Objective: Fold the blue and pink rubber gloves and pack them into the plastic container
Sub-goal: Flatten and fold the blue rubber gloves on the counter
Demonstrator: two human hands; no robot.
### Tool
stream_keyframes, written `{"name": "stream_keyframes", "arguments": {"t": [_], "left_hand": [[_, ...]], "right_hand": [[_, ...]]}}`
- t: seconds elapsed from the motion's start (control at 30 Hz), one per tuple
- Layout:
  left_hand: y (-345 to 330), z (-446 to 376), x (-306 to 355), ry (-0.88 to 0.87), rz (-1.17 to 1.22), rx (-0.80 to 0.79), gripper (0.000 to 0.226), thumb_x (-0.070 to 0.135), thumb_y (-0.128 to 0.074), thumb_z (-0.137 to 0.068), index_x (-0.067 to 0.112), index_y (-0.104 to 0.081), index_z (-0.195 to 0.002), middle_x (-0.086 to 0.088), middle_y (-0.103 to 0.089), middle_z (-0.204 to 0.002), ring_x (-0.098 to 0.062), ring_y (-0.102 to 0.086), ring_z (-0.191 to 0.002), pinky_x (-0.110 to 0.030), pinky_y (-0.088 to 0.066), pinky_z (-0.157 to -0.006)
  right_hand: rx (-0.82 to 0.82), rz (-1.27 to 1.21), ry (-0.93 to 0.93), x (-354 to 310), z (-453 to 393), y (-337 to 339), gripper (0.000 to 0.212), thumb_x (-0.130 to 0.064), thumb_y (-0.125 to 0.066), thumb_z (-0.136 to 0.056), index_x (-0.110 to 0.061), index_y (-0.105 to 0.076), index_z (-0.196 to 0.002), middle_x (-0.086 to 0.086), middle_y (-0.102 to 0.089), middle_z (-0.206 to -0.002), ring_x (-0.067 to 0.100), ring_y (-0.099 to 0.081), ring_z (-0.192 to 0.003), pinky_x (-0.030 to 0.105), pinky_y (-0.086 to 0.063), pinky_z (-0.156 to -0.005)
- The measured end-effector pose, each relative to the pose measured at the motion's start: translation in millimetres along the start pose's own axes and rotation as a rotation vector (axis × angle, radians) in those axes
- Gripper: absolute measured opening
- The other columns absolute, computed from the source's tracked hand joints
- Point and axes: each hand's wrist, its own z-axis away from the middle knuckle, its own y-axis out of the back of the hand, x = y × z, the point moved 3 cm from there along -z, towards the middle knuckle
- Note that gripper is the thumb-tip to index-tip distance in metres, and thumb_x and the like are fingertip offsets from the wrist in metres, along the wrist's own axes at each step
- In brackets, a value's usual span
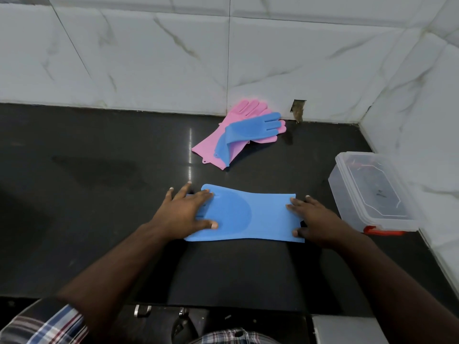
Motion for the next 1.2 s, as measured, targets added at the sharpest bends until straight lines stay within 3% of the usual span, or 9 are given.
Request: {"name": "stream_keyframes", "arguments": {"t": [0.07, 0.17, 0.37, 0.47, 0.57, 0.7, 0.87, 1.03, 1.2], "left_hand": [[9, -7, 7, 0.006, 0.079, 0.183, 0.083, 0.081, -0.042, -0.078, 0.036, -0.039, -0.148, 0.013, -0.040, -0.156, -0.023, -0.015, -0.153, -0.054, -0.014, -0.122], [16, -29, 20, 0.003, 0.109, 0.254, 0.067, 0.065, -0.049, -0.088, 0.032, -0.044, -0.147, 0.009, -0.045, -0.154, -0.024, -0.024, -0.150, -0.050, -0.023, -0.120], [31, -81, 46, 0.075, 0.080, 0.216, 0.065, 0.056, -0.055, -0.091, 0.031, -0.041, -0.149, -0.007, -0.032, -0.161, -0.033, -0.026, -0.147, -0.049, -0.027, -0.118], [38, -101, 51, 0.153, 0.055, 0.164, 0.065, 0.059, -0.053, -0.090, 0.027, -0.046, -0.145, -0.010, -0.035, -0.157, -0.036, -0.032, -0.142, -0.050, -0.032, -0.114], [46, -112, 50, 0.120, 0.056, 0.194, 0.054, 0.057, -0.054, -0.090, 0.014, -0.058, -0.122, -0.009, -0.056, -0.131, -0.035, -0.051, -0.123, -0.047, -0.045, -0.099], [74, -112, 43, 0.056, 0.168, 0.428, 0.036, 0.028, -0.062, -0.092, 0.004, -0.064, -0.119, -0.012, -0.063, -0.126, -0.034, -0.058, -0.117, -0.043, -0.048, -0.096], [111, -103, 24, -0.270, -0.138, 0.702, 0.023, 0.008, -0.056, -0.084, 0.005, -0.076, -0.095, -0.007, -0.074, -0.102, -0.034, -0.066, -0.094, -0.042, -0.054, -0.080], [110, -75, 4, -0.531, -0.254, 0.627, 0.017, 0.021, -0.058, -0.075, 0.015, -0.073, -0.076, 0.003, -0.070, -0.084, -0.023, -0.061, -0.090, -0.038, -0.048, -0.080], [93, -89, 17, -0.393, -0.085, 0.621, 0.029, 0.027, -0.050, -0.085, 0.017, -0.076, -0.095, 0.000, -0.074, -0.092, -0.027, -0.067, -0.081, -0.038, -0.054, -0.069]], "right_hand": [[0.148, -0.126, 0.025, -6, -4, 6, 0.065, -0.028, -0.065, -0.092, -0.023, -0.037, -0.150, -0.006, -0.028, -0.160, 0.018, -0.016, -0.150, 0.036, -0.019, -0.120], [0.342, -0.265, 0.070, -27, -12, 21, 0.048, -0.021, -0.062, -0.094, -0.018, -0.052, -0.141, -0.001, -0.049, -0.148, 0.018, -0.039, -0.140, 0.030, -0.026, -0.115], [0.342, -0.647, 0.061, -68, -52, 39, 0.039, -0.015, -0.066, -0.089, -0.014, -0.064, -0.128, 0.001, -0.068, -0.124, 0.013, -0.064, -0.112, 0.020, -0.042, -0.097], [0.334, -0.884, 0.010, -75, -69, 41, 0.035, -0.013, -0.069, -0.087, -0.013, -0.067, -0.122, 0.001, -0.073, -0.111, 0.011, -0.067, -0.102, 0.026, -0.049, -0.097], [0.325, -0.981, -0.002, -77, -81, 40, 0.034, -0.013, -0.071, -0.085, -0.014, -0.068, -0.119, -0.002, -0.074, -0.101, 0.010, -0.069, -0.097, 0.029, -0.052, -0.096], [0.310, -1.061, -0.017, -78, -92, 43, 0.031, -0.014, -0.070, -0.087, -0.014, -0.068, -0.118, -0.002, -0.074, -0.098, 0.009, -0.069, -0.094, 0.027, -0.053, -0.086], [0.343, -1.076, -0.054, -74, -97, 44, 0.027, -0.014, -0.069, -0.087, -0.017, -0.070, -0.114, -0.004, -0.074, -0.094, 0.007, -0.069, -0.088, 0.026, -0.052, -0.081], [0.362, -1.070, -0.147, -68, -104, 41, 0.022, -0.015, -0.069, -0.084, -0.020, -0.070, -0.106, -0.002, -0.074, -0.095, 0.015, -0.070, -0.090, 0.030, -0.054, -0.079], [0.366, -1.133, -0.224, -67, -108, 41, 0.021, -0.014, -0.069, -0.085, -0.016, -0.068, -0.106, 0.002, -0.073, -0.095, 0.015, -0.068, -0.080, 0.025, -0.052, -0.067]]}}
